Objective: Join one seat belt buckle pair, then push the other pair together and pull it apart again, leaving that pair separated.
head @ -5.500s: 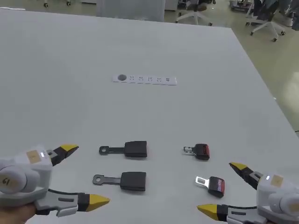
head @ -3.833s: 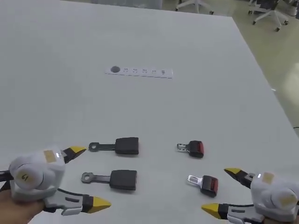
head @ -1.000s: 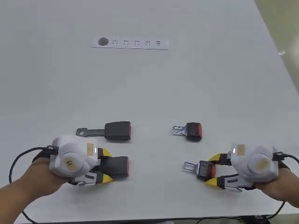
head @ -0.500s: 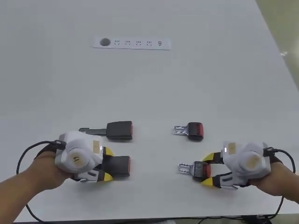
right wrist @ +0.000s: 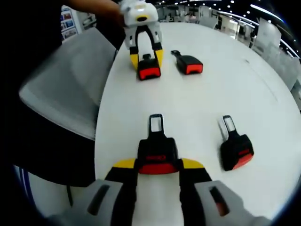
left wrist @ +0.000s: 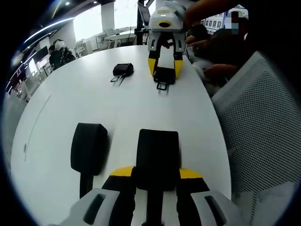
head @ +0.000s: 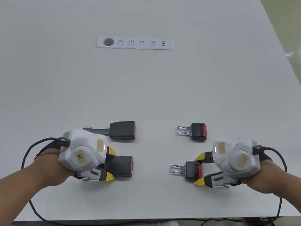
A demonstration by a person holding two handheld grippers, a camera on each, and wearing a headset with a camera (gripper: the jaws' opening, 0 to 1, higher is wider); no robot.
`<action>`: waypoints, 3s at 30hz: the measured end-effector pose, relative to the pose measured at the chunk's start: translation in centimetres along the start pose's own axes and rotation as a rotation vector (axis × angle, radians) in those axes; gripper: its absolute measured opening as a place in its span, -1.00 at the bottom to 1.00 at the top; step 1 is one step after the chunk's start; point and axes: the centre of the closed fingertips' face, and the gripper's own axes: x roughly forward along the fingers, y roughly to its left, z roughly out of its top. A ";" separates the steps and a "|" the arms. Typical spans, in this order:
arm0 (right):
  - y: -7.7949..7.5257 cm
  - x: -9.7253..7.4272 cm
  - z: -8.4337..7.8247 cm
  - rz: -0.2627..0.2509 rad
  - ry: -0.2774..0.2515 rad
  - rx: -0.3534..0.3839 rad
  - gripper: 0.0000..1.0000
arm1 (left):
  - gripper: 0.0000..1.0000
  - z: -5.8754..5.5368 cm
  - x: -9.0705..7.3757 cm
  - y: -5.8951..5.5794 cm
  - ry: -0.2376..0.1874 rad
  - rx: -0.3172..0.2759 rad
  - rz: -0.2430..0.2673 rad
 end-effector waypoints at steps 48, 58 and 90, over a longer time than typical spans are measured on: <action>1.2 6.0 9.5 0.052 -0.117 -0.021 -0.32 | -0.31 0.1 0.3 -0.2 0.027 0.024 0.008; 1.3 6.2 9.9 0.045 -0.105 -0.024 -0.33 | -0.32 0.1 0.3 -0.2 0.037 0.039 0.006; 1.4 7.1 11.4 0.035 -0.071 -0.029 -0.34 | -0.32 0.2 0.4 -0.6 0.029 0.054 -0.011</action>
